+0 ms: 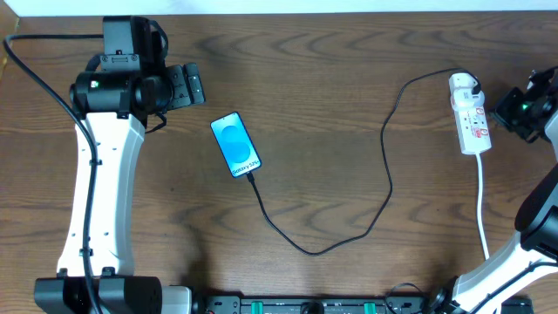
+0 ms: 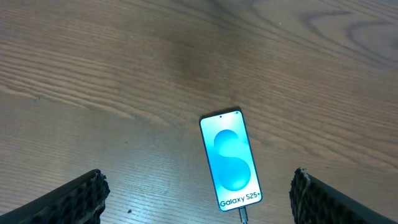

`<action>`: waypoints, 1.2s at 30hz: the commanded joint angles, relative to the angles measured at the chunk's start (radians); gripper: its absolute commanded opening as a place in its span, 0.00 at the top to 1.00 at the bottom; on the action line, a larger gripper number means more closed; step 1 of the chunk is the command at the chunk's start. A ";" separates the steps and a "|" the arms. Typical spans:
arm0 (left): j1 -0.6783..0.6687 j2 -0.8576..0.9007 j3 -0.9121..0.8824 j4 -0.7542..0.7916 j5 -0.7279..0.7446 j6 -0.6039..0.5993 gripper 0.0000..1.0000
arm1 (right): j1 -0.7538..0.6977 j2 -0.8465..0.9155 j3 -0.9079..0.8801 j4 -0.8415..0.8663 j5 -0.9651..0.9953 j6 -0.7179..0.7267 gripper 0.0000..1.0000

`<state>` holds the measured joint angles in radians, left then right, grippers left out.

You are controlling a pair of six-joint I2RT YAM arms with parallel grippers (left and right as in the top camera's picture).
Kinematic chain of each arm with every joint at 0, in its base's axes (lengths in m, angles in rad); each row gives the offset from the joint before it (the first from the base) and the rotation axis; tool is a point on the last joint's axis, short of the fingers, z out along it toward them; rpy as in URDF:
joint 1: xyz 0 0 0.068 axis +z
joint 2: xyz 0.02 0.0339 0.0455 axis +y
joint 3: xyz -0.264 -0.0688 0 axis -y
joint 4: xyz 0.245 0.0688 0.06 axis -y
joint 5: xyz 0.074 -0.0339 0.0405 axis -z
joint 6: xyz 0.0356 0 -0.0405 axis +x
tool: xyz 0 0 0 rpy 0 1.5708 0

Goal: Plug charger to phone and switch on socket
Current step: 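Open the left gripper off the phone and move right gripper to power strip, then press the orange switch beside the charger plug with the right gripper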

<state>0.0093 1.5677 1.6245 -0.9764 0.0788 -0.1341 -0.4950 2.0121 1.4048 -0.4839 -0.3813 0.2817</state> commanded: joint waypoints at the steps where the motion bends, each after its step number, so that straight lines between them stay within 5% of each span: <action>1: 0.004 -0.017 -0.002 -0.003 -0.009 -0.002 0.05 | -0.005 0.031 0.008 0.025 0.005 0.025 0.99; 36: 0.004 -0.017 -0.002 -0.003 -0.009 -0.002 0.05 | 0.090 0.116 0.006 0.023 -0.037 -0.032 0.99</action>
<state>0.0093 1.5677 1.6245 -0.9768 0.0788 -0.1341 -0.4530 2.1014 1.4250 -0.4255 -0.3691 0.2508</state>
